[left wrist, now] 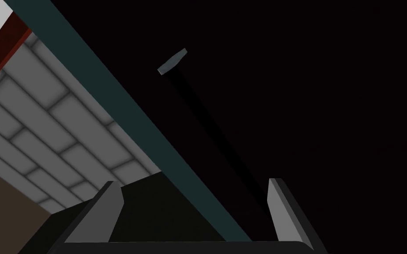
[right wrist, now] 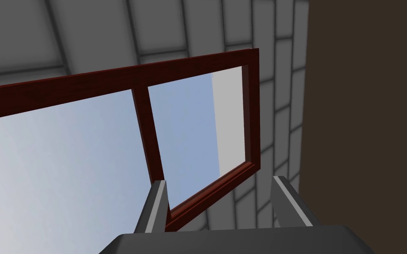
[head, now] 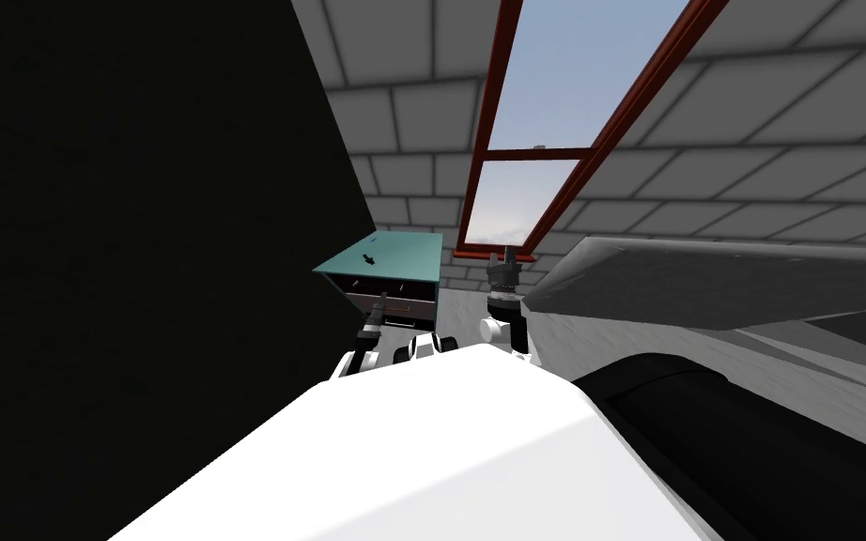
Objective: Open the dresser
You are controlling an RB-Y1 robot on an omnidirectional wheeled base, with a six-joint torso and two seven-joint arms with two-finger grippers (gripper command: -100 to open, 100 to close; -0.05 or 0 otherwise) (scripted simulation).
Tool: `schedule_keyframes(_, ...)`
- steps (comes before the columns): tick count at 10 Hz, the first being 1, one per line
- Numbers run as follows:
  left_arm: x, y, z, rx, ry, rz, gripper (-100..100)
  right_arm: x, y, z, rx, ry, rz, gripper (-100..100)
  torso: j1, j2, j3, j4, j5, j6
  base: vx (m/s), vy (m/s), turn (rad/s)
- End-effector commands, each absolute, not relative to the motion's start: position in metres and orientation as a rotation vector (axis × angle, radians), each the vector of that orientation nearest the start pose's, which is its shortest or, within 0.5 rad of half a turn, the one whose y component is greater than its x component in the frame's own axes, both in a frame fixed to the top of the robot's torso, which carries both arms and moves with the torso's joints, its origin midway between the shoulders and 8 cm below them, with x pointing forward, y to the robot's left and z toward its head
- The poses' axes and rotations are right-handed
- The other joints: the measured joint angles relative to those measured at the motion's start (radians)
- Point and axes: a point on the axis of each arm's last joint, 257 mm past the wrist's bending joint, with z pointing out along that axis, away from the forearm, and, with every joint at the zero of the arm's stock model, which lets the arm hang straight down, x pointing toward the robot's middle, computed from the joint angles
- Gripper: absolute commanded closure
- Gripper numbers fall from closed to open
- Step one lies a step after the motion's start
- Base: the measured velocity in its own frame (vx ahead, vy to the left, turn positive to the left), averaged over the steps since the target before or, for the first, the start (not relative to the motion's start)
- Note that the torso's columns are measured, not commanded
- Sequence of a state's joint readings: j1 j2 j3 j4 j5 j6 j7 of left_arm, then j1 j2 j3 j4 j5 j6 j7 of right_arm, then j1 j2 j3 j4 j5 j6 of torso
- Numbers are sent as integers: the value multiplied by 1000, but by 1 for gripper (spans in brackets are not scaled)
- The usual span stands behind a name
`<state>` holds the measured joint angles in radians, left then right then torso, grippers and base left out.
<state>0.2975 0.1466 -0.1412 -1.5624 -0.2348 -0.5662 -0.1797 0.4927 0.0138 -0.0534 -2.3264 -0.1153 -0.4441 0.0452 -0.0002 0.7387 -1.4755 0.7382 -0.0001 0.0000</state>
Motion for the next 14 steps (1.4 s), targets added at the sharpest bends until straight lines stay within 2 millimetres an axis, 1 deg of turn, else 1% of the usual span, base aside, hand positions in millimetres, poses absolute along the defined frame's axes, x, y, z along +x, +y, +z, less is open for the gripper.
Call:
schedule_keyframes(1, 431, 189, -257, -552, 1353, -1057, -100, 338, -310, 38, 715, 541, 1284, 0, 1, 0, 0, 0, 0, 0, 67, 36, -47)
schedule_keyframes(2, 431, 188, -266, -545, 1375, -1050, -100, 338, -310, 38, 715, 541, 1284, 0, 0, 0, 0, 0, 0, 0, 80, 35, -59)
schedule_keyframes(3, 431, 187, -269, -543, 1382, -1047, -100, 338, -310, 38, 715, 541, 1284, 0, 0, -1, -1, 0, 0, 0, 67, 37, -42)
schedule_keyframes(4, 431, 188, -266, -545, 1376, -1049, -100, 338, -310, 38, 715, 541, 1284, 0, 0, -1, 0, 0, 0, 0, 26, 17, -6)
schedule_keyframes(6, 440, 189, -256, -549, 1374, -1046, -100, 338, -310, 38, 715, 541, 1285, 0, -2, 0, 0, 0, -1, 0, 65, -19, -27)
schedule_keyframes(7, 437, 189, -258, -546, 1373, -1047, -100, 338, -310, 38, 715, 541, 1285, 0, -2, -2, -1, -1, -1, 0, 33, -12, -4)
schedule_keyframes(8, 432, 188, -265, -545, 1376, -1049, 100, 338, -310, 38, 715, 541, 1285, 0, 0, 0, 0, 0, 0, 0, -42, 14, 47)
schedule_keyframes(9, 434, 189, -263, -548, 1377, -1047, 100, 338, -310, 38, 715, 541, 1285, 0, 2, 4, 2, 1, 1, 0, -26, 3, -7)
schedule_keyframes(10, 434, 186, -256, -538, 1371, -1059, 100, 338, -310, 38, 715, 541, 1285, 0, 5, -3, -1, -4, 2, -2, -135, 14, 27)
schedule_keyframes(13, 432, 188, -256, -544, 1386, -1056, 100, 338, -310, 38, 715, 541, 1285, 0, 1, 1, 1, 0, 0, 0, -183, 50, 19)
schedule_keyframes(14, 432, 188, -256, -542, 1382, -1057, 100, 338, -310, 38, 715, 541, 1285, 0, 1, 1, 1, 0, 0, 0, -96, 32, 0)
